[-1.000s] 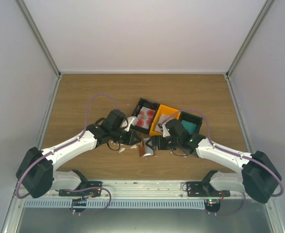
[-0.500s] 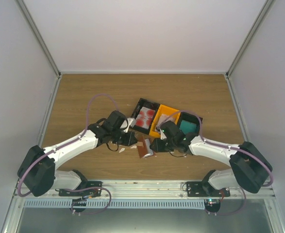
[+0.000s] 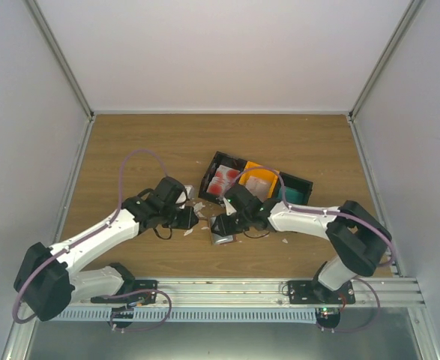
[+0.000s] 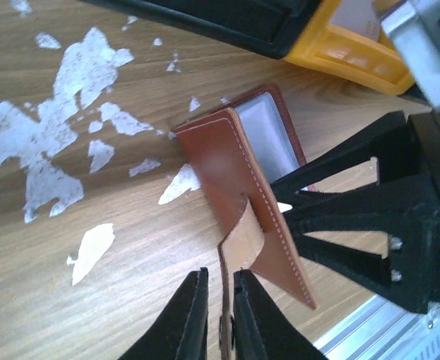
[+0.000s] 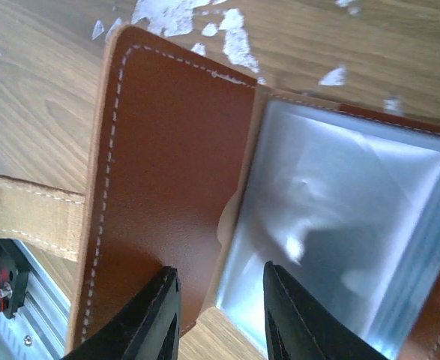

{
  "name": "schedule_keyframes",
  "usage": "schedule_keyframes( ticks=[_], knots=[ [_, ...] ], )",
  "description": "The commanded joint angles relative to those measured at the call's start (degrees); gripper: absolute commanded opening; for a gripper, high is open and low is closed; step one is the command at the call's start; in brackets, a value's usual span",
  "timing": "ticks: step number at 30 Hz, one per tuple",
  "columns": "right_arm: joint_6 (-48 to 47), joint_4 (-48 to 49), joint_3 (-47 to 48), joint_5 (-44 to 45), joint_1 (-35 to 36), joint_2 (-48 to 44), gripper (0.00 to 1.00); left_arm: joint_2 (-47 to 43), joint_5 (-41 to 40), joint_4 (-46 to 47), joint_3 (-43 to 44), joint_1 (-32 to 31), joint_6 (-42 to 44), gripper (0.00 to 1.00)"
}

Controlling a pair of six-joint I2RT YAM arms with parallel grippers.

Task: Put the credit cards into the card holder
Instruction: Open the card holder at the center of the board.

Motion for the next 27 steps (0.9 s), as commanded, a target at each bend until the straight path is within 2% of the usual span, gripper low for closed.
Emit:
schedule_keyframes(
  ticks=[1,4,7,12,15,20,24,27],
  knots=[
    [-1.20,0.94,3.12,-1.62,2.03,3.51,0.33,-3.01,-2.65,-1.39,-1.28,0.59,-2.31,0.19],
    [-1.11,1.02,4.83,-2.14,2.92,5.62,0.34,-5.24,-2.64,-0.83,-1.30,0.95,-3.21,0.27],
    [-0.70,0.82,6.00,-2.56,3.32,7.56,0.34,-7.39,-1.15,0.82,-1.46,1.29,-3.74,0.27],
    [-0.20,-0.03,7.35,-2.40,3.62,9.31,0.34,-11.58,0.87,3.72,-1.89,1.85,-5.05,0.21],
    [0.42,0.45,7.57,-2.48,3.62,9.34,0.38,-13.47,4.78,7.30,-3.34,2.19,-5.90,0.17],
    [1.85,2.97,6.97,-3.18,3.62,6.73,0.44,-14.17,6.05,7.63,-4.35,2.58,-5.84,0.11],
    [2.05,2.81,7.67,-2.40,3.62,6.02,0.43,-15.02,7.48,8.64,-5.65,2.67,-5.75,0.09],
    [2.06,1.91,9.07,-1.71,3.62,7.16,0.38,-15.57,7.51,8.85,-6.68,2.67,-6.13,0.06]
  ],
)
